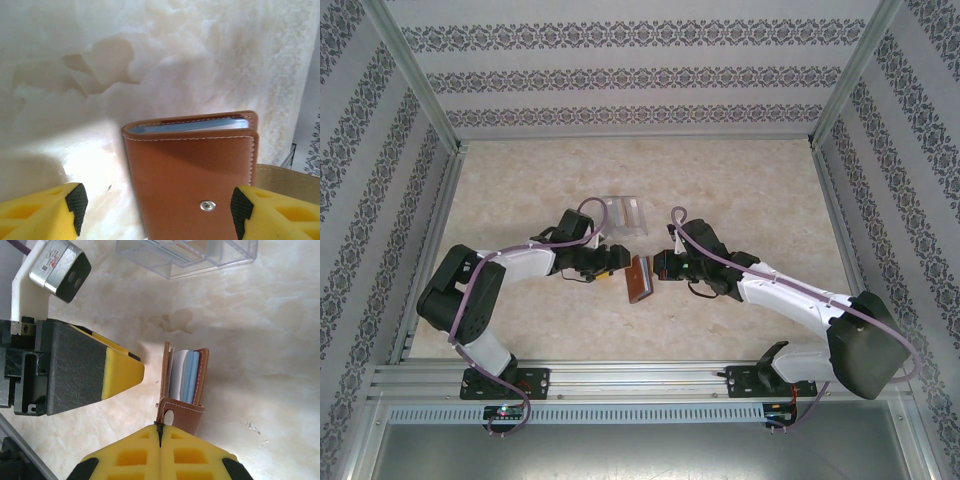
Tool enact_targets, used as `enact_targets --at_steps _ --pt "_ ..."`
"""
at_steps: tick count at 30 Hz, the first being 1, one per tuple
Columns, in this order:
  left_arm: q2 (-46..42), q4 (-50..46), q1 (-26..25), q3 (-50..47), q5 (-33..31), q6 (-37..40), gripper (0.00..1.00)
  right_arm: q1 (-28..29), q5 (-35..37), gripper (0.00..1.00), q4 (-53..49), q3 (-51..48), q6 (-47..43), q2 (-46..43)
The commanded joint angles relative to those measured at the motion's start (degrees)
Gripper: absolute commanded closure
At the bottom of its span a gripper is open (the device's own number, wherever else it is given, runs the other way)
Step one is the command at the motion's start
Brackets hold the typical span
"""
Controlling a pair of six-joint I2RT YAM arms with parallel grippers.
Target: Put the credit cards into the card holder
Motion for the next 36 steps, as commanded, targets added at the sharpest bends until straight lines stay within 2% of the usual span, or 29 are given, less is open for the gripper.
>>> enact_targets --at_steps 1,14,28,31,35,36 --pt "-1.52 5.39 0.42 -1.58 4.10 -0.96 0.22 0.12 -3.90 1.00 3.49 1.21 1.36 -0.75" --pt "-1.87 8.26 0.96 -2.68 5.12 -3.17 0.22 0.15 -5.70 1.00 6.12 0.22 2.95 -0.72" --pt "-2.23 5.16 0.92 -2.25 4.56 -1.84 0.24 1.40 -6.10 1.00 7.14 0.58 3.19 0.49" --pt "-1.33 2.53 0.97 -1.13 3.92 -0.37 0.29 1.59 -5.77 1.00 7.34 0.58 3.59 0.97" --pt "-0.36 2.93 0.91 -1.02 4.14 -0.27 0.44 1.64 -5.49 1.00 7.74 0.26 3.90 1.69" --pt "0.01 2.75 0.97 -0.79 4.31 -0.18 0.45 1.59 -5.32 1.00 7.67 0.06 4.02 1.87"
